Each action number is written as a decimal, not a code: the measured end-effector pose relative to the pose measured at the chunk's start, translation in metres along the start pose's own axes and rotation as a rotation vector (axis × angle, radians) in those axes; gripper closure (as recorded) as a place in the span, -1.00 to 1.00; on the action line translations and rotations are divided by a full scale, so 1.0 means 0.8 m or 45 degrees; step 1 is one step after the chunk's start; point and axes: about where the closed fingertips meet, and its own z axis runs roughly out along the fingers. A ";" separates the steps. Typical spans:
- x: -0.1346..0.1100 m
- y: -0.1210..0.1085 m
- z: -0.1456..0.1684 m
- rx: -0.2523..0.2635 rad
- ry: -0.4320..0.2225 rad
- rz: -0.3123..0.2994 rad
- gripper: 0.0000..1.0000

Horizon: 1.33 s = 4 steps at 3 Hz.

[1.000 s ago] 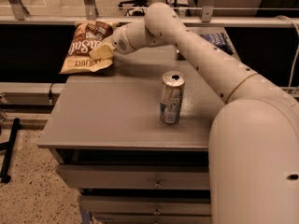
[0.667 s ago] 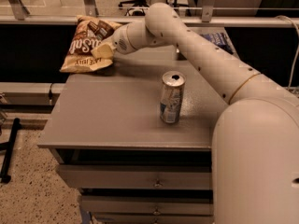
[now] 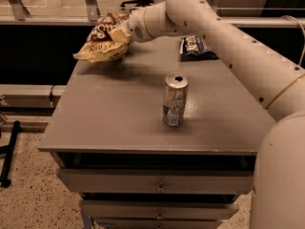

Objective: Move brown chip bag near blue chip bag

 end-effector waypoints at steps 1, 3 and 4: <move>-0.009 -0.017 -0.046 0.090 0.022 -0.040 1.00; 0.046 -0.096 -0.094 0.174 0.184 -0.116 1.00; 0.095 -0.144 -0.119 0.182 0.298 -0.139 1.00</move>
Offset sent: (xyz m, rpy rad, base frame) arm 0.0305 -0.1218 0.0252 -0.2080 -0.0936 -0.1358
